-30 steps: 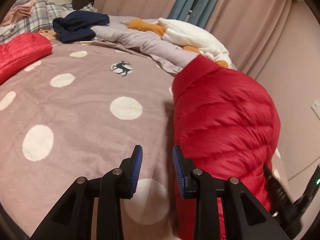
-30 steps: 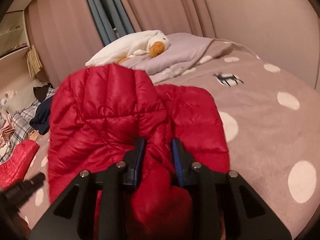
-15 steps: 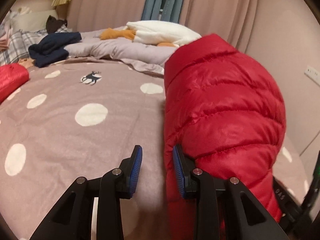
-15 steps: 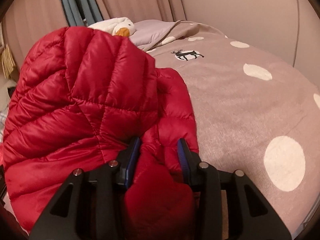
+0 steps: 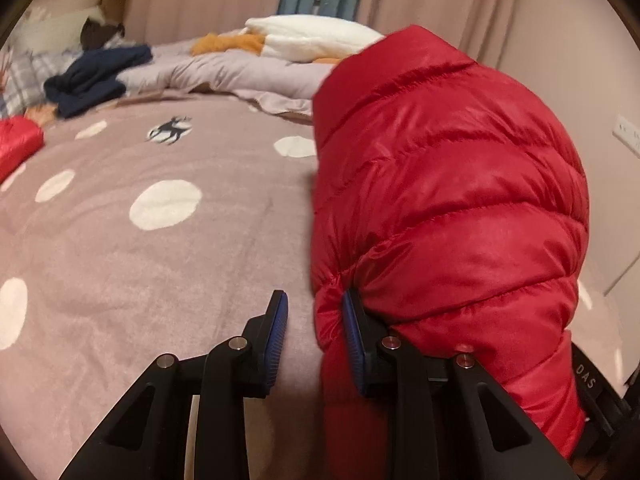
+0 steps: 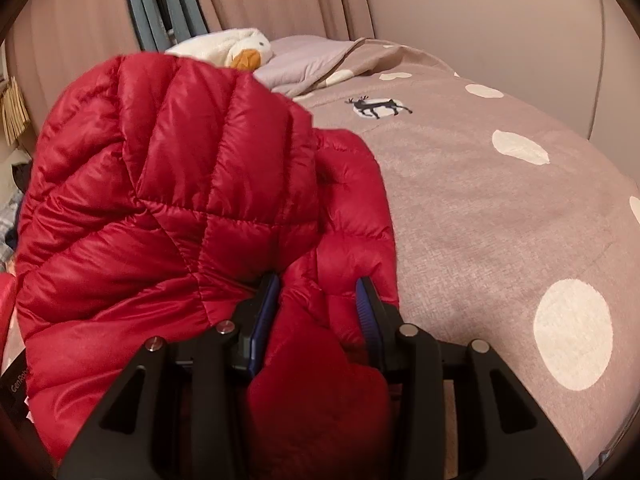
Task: Fold large clothes
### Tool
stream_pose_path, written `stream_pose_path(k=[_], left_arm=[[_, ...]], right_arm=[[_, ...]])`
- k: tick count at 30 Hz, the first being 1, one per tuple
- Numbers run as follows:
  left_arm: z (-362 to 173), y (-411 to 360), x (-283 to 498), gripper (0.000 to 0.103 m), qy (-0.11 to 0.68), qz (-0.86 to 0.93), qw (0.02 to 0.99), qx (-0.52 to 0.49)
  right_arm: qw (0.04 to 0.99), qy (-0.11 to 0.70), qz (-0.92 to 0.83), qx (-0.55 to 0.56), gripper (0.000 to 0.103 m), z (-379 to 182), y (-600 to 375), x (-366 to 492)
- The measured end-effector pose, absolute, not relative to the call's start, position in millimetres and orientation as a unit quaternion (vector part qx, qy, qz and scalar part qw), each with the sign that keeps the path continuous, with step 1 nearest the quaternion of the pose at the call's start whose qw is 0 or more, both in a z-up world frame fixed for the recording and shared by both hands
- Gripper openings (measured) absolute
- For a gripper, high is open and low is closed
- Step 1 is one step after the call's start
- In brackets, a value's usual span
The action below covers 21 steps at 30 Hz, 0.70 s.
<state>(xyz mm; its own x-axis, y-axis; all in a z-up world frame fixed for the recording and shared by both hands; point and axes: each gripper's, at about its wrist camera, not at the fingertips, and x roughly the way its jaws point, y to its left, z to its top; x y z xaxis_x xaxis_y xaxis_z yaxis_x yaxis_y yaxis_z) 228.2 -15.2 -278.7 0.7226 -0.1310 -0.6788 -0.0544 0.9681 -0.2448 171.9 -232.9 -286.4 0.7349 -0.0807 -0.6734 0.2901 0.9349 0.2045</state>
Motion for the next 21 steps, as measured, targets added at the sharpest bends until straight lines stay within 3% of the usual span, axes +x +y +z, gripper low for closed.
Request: stream_pose_path(k=[2, 7, 11, 15, 21], left_arm=[[-271, 0, 227, 0.026, 0.382, -0.018, 0.910, -0.162], [-240, 12, 216, 0.026, 0.335, -0.027, 0.927, -0.167], [-206, 2, 231, 0.026, 0.295, -0.035, 0.950, -0.093], [-193, 9, 258, 0.026, 0.270, -0.037, 0.953, -0.135], [-224, 10, 307, 0.026, 0.322, -0.057, 0.930, -0.165]], right_arm=[[0.917, 0.346, -0.096, 0.173, 0.055, -281, -245, 168], [0.903, 0.320, -0.055, 0.280, 0.055, -253, -279, 156], [0.938, 0.274, -0.076, 0.196, 0.050, -207, -267, 150], [0.951, 0.219, 0.001, 0.218, 0.039, -168, -256, 167], [0.961, 0.237, 0.011, 0.143, 0.031, -167, -223, 235]])
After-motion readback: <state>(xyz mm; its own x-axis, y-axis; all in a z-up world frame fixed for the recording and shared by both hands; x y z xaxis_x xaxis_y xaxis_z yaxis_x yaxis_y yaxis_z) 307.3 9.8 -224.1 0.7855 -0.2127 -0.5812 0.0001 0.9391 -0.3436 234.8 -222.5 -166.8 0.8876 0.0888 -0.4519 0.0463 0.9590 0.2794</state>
